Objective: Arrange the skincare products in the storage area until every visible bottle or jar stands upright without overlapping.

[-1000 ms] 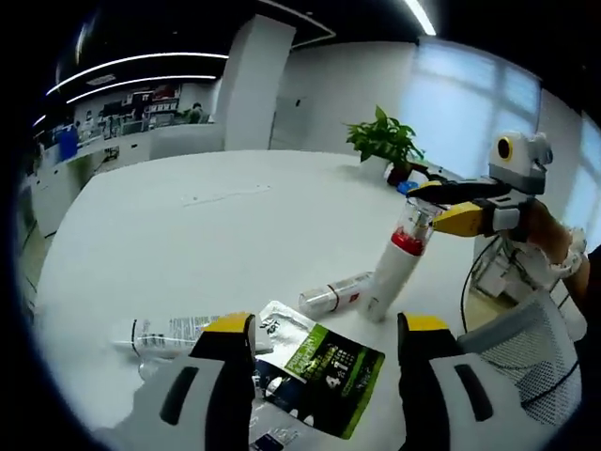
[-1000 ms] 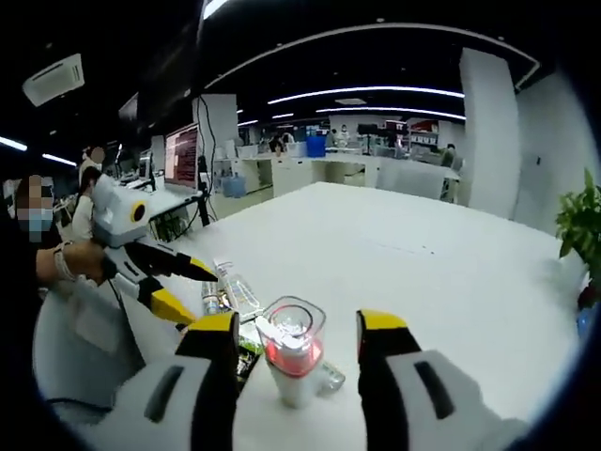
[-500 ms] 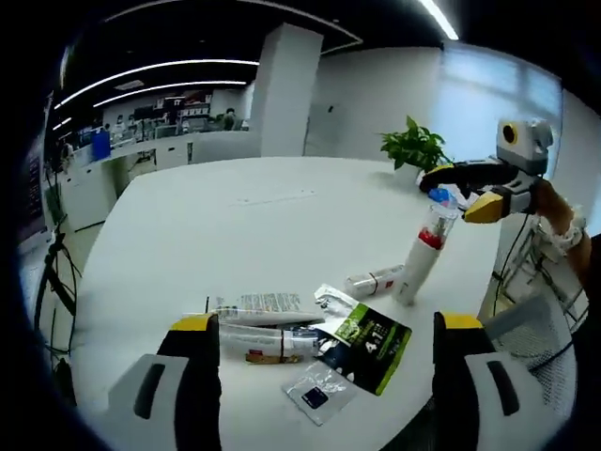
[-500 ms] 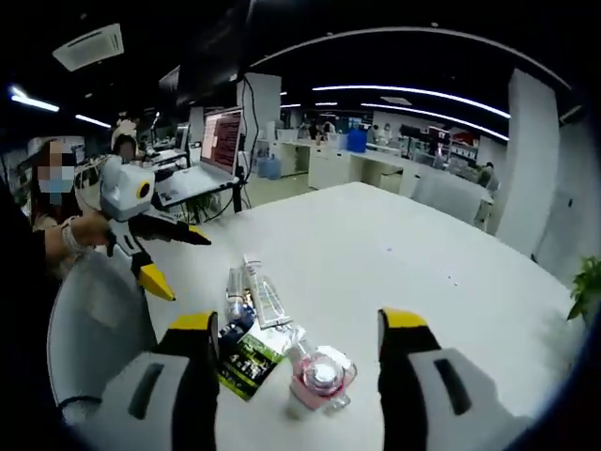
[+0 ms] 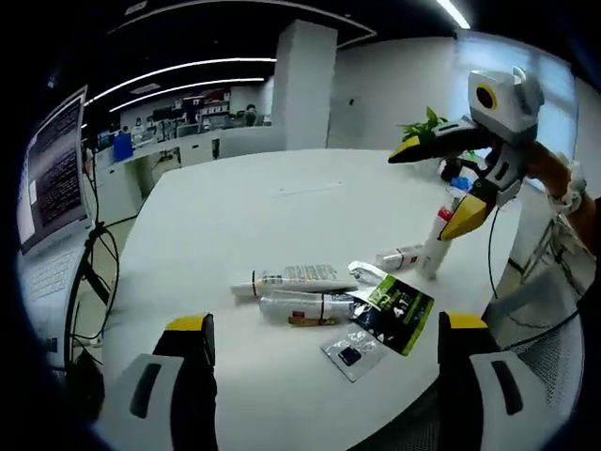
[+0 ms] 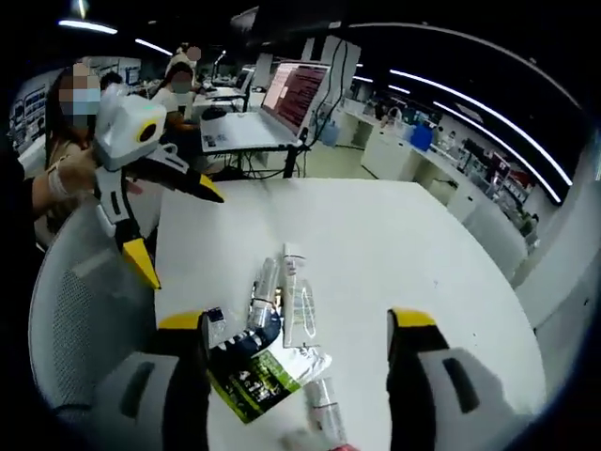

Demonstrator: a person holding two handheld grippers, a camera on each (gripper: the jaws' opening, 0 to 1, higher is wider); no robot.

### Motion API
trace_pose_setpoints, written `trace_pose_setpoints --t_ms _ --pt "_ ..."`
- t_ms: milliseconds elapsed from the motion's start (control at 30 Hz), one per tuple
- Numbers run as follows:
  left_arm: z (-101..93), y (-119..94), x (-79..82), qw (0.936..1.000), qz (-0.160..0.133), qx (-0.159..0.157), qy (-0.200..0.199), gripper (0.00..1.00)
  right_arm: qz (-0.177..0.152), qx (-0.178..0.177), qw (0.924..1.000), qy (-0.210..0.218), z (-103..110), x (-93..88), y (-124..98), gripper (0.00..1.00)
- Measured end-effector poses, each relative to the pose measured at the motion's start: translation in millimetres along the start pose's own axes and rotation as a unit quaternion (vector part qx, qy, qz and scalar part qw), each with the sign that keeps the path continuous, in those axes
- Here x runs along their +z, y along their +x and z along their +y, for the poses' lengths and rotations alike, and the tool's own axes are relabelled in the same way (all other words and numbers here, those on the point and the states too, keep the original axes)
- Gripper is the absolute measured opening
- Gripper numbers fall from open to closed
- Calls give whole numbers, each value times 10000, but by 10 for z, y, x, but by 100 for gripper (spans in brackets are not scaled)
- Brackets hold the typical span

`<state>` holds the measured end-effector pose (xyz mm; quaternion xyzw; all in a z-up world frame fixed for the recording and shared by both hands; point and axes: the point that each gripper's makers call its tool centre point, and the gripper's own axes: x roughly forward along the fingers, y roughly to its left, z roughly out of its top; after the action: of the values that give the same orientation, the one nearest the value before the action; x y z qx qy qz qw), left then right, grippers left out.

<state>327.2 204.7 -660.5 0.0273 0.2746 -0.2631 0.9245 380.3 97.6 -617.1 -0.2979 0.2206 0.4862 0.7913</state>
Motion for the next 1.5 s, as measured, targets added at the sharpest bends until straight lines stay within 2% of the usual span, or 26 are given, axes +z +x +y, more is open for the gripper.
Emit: trace_pose_setpoints --t_ms 167,300,367,533,600,633,767,800,867,900,1033,1067,1133,1233,1367,1500 --pt "94 -30 2 9998 -60 -136 96 97 245 -22 9997 -69 3 2 182 80" --pt "230 -52 -36 9996 113 -220 120 97 420 80 9991 12 3 46 287 76" --pt "310 -95 -41 9996 147 -194 143 97 549 104 9984 36 -22 68 407 75" --pt "412 -171 -79 9992 216 -288 191 97 853 35 9964 4 -65 21 661 66" --pt "446 -199 -126 9989 299 -317 198 97 938 115 9955 -13 -58 -3 767 65" --pt "465 -212 -150 9988 338 -308 188 97 1082 223 9939 -26 -40 -42 839 64" --pt "538 -247 -219 9986 392 -330 120 97 1209 236 9924 -52 -93 -81 1083 57" --pt "547 -250 -229 9985 408 -352 96 97 1291 188 9914 -72 -122 -119 1153 55" --pt "576 -264 -249 9983 444 -382 77 97 1699 10 9849 -333 -217 -265 1215 52" --pt "589 -277 -253 9982 446 -382 87 97 1768 -10 9833 -443 -238 -304 1254 51" --pt "628 -283 -280 9979 445 -465 111 97 1854 280 9822 -133 -164 -407 1417 49" --pt "651 -278 -308 9976 484 -479 112 97 1977 385 9795 -74 -140 -456 1468 49" --pt "677 -283 -350 9972 556 -490 115 97 2044 427 9779 -147 -134 -485 1556 48" --pt "708 -300 -370 9973 517 -512 103 97 2127 526 9755 -209 -109 -513 1661 45" --pt "752 -318 -409 9974 495 -522 57 97 2515 749 9646 -260 -128 -647 1762 42" --pt "785 -331 -467 9970 532 -560 -19 97 2628 956 9598 -230 -64 -670 1850 39"
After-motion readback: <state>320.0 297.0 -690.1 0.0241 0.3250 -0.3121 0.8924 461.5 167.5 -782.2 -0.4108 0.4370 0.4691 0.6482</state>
